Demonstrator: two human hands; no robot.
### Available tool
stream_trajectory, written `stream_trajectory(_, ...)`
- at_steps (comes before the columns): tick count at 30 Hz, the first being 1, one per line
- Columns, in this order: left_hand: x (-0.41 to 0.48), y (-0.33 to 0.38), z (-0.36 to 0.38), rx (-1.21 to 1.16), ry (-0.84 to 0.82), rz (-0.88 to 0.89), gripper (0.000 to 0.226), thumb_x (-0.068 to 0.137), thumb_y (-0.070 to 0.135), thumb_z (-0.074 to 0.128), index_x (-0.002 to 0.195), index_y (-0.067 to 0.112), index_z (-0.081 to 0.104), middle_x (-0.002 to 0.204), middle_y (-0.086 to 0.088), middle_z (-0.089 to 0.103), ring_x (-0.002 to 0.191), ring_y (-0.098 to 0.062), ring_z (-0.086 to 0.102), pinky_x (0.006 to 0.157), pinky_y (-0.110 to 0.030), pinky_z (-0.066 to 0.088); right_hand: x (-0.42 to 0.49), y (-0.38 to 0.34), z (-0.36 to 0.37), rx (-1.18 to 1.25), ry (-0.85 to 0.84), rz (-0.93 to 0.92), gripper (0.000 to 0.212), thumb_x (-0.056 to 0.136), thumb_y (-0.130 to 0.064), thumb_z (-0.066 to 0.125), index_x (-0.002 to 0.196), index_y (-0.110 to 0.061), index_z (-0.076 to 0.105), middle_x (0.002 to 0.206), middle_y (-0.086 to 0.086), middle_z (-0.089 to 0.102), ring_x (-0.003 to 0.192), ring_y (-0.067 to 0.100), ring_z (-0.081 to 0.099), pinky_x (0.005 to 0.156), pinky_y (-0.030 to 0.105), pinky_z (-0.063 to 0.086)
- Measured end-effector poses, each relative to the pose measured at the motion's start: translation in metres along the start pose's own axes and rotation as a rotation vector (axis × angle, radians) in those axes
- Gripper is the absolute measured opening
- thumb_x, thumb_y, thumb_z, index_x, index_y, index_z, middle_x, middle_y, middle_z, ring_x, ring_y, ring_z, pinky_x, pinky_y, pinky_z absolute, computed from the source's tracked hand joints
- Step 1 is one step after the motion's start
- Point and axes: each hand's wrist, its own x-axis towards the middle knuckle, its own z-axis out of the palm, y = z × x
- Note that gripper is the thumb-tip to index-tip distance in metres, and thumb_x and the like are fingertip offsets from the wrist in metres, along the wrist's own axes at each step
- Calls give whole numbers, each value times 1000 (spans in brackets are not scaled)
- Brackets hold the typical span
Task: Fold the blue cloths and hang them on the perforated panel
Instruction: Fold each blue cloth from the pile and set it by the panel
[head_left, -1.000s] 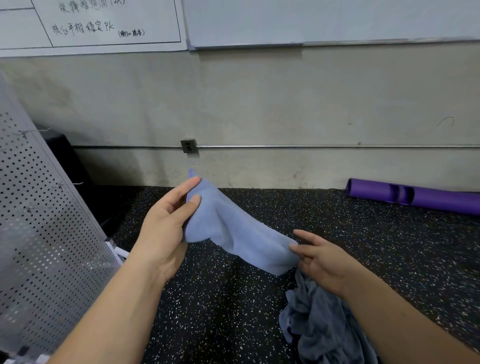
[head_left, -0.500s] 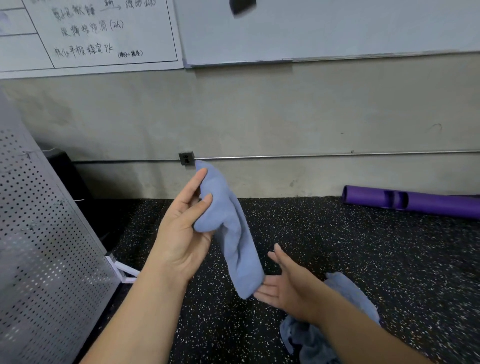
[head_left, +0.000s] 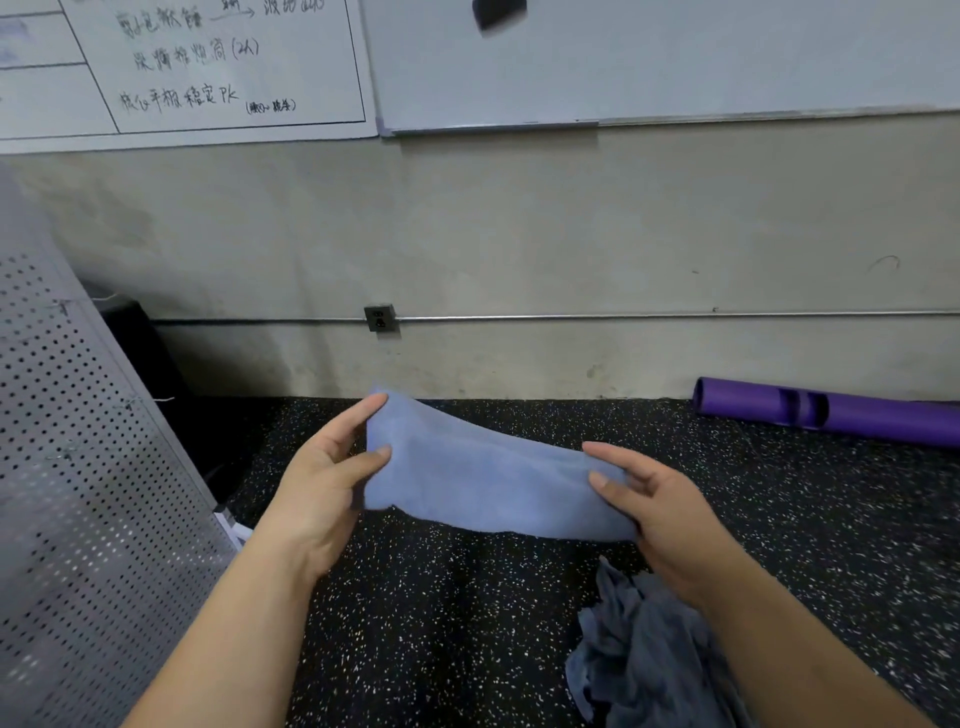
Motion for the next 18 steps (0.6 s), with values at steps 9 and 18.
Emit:
stream_trajectory(9, -5, -5, -8, 348, -111, 19, 65, 91, -21, 65, 139, 24, 69, 129, -2, 76, 98, -13, 73, 90, -25, 59, -2, -24, -27, -233, 26, -181, 57, 86, 6, 81, 134, -22, 72, 118, -3, 81, 110, 18, 77, 91, 25, 62)
stream_trajectory(18, 4, -21, -13, 538, -102, -21, 69, 86, -20, 74, 133, 31, 72, 122, -3, 77, 110, -27, 75, 95, -37, 62, -3, -27, -38, -260, 36, -190, 60, 84, 8, 82, 133, -27, 74, 120, -3, 80, 113, 17, 75, 96, 28, 61)
